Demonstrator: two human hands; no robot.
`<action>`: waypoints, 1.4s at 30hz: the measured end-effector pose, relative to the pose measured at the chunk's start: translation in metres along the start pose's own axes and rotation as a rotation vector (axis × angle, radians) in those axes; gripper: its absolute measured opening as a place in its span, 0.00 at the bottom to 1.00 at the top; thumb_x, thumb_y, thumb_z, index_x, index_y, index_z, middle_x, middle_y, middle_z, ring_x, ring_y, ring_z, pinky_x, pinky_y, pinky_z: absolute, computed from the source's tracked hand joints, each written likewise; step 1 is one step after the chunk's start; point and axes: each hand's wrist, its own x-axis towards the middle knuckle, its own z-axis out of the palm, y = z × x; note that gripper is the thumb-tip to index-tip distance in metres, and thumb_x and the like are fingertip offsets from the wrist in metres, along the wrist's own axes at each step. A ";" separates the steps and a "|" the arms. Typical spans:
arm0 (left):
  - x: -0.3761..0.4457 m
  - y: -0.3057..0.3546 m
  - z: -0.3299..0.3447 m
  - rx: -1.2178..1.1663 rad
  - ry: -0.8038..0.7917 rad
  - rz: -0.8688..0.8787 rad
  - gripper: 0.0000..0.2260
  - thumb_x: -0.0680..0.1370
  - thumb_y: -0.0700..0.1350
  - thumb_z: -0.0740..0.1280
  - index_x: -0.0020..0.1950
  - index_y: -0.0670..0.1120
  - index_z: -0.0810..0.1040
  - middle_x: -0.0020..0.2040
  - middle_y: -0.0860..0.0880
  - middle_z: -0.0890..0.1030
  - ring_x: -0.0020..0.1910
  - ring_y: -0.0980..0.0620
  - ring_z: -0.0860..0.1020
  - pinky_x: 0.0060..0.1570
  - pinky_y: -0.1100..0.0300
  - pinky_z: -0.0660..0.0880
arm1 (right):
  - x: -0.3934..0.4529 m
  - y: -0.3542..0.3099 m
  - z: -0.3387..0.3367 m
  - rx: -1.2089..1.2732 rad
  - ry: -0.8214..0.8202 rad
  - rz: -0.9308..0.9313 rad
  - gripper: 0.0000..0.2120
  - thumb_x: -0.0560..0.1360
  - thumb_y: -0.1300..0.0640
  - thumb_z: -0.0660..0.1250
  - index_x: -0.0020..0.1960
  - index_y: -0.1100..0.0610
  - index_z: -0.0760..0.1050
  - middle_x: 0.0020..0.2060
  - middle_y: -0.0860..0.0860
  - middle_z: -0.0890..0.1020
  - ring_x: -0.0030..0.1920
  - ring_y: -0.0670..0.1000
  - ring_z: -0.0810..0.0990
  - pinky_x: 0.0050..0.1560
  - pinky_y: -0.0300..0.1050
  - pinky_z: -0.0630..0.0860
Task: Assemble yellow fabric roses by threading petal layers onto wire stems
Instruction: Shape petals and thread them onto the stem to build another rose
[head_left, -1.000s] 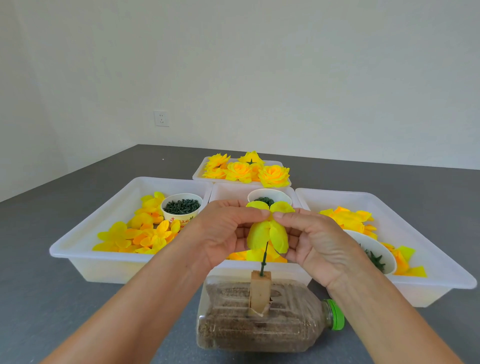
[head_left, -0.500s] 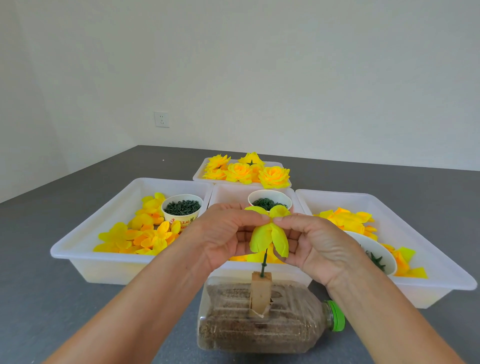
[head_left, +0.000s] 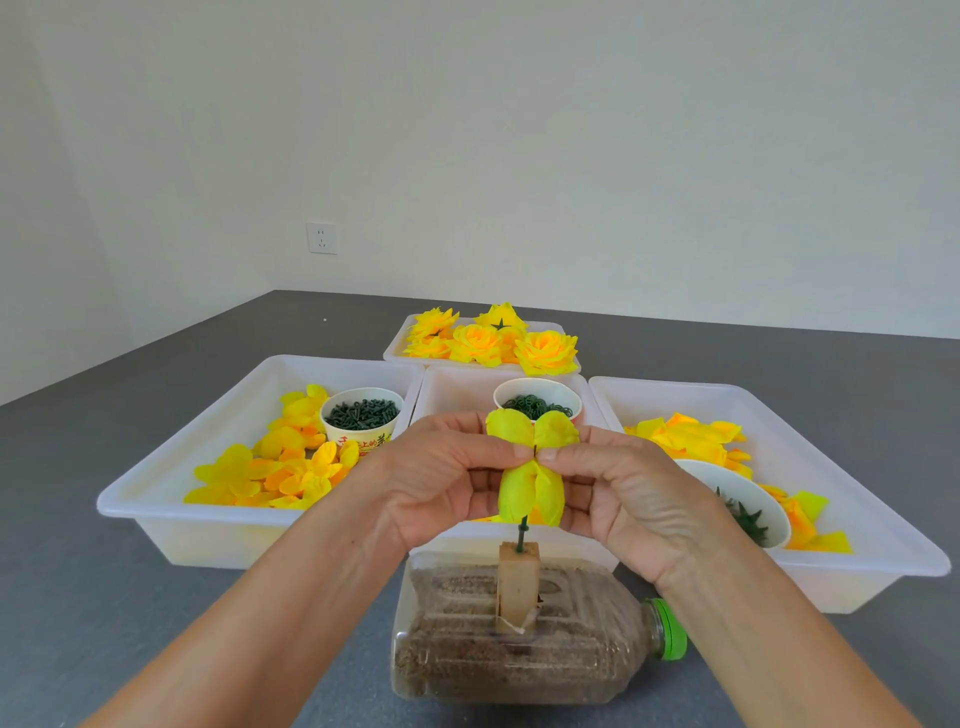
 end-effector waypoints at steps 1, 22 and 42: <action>0.001 -0.001 0.000 -0.005 0.002 -0.005 0.12 0.64 0.35 0.68 0.47 0.39 0.81 0.40 0.43 0.84 0.35 0.49 0.82 0.40 0.55 0.80 | 0.001 0.001 0.000 0.001 0.012 0.020 0.13 0.70 0.68 0.66 0.54 0.62 0.78 0.36 0.55 0.84 0.30 0.51 0.82 0.32 0.42 0.80; -0.002 -0.017 -0.006 0.165 0.116 -0.084 0.12 0.73 0.32 0.67 0.56 0.38 0.76 0.39 0.43 0.82 0.33 0.49 0.80 0.41 0.51 0.80 | -0.003 0.023 -0.008 -0.123 0.097 0.082 0.10 0.69 0.67 0.68 0.50 0.60 0.78 0.32 0.54 0.83 0.27 0.48 0.80 0.26 0.39 0.76; -0.001 -0.028 -0.009 0.255 0.128 -0.131 0.09 0.72 0.30 0.68 0.46 0.44 0.78 0.35 0.47 0.81 0.31 0.51 0.78 0.32 0.60 0.78 | -0.001 0.027 -0.006 -0.316 0.178 0.091 0.15 0.67 0.69 0.70 0.51 0.58 0.77 0.37 0.55 0.81 0.33 0.52 0.78 0.33 0.43 0.76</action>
